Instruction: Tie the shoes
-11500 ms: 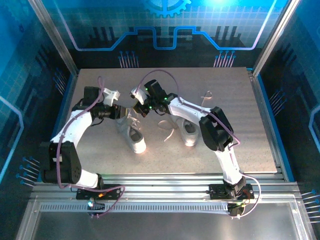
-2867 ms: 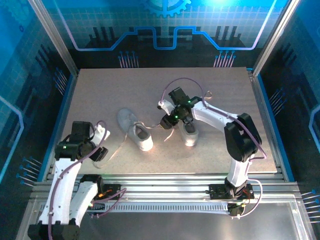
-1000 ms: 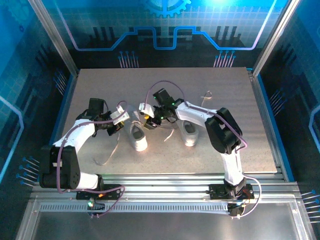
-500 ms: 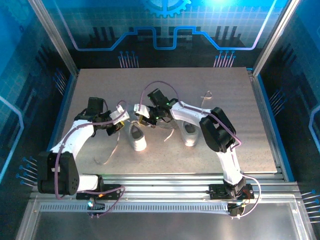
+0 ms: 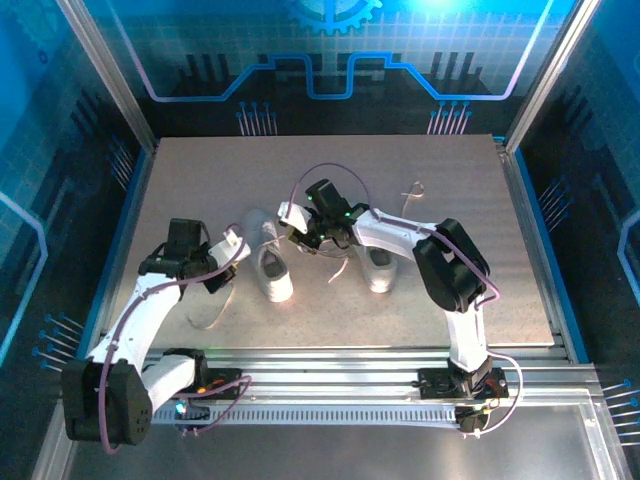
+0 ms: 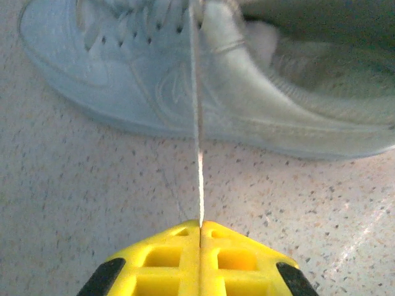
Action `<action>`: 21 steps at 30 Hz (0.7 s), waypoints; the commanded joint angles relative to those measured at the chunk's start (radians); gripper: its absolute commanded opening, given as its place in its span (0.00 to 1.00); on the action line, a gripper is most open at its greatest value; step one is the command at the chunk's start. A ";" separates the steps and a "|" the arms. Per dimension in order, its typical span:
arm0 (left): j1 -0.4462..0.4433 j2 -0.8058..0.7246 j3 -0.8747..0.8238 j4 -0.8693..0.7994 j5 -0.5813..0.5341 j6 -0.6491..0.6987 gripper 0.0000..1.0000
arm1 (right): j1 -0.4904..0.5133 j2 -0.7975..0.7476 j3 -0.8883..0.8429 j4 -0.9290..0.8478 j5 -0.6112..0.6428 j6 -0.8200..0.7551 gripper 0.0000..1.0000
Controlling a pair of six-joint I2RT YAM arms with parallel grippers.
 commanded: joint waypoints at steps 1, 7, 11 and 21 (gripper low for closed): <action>0.001 -0.046 -0.023 -0.066 -0.165 -0.103 0.00 | -0.034 -0.037 -0.019 -0.029 0.048 0.043 0.00; 0.007 -0.054 -0.036 -0.120 -0.241 -0.156 0.00 | -0.054 -0.031 -0.015 -0.072 0.047 0.072 0.00; 0.019 0.000 -0.022 -0.184 -0.224 -0.219 0.00 | -0.078 -0.030 -0.025 -0.086 0.047 0.093 0.00; 0.019 -0.034 -0.039 -0.164 -0.151 -0.223 0.00 | -0.073 -0.049 -0.031 -0.098 -0.039 0.057 0.00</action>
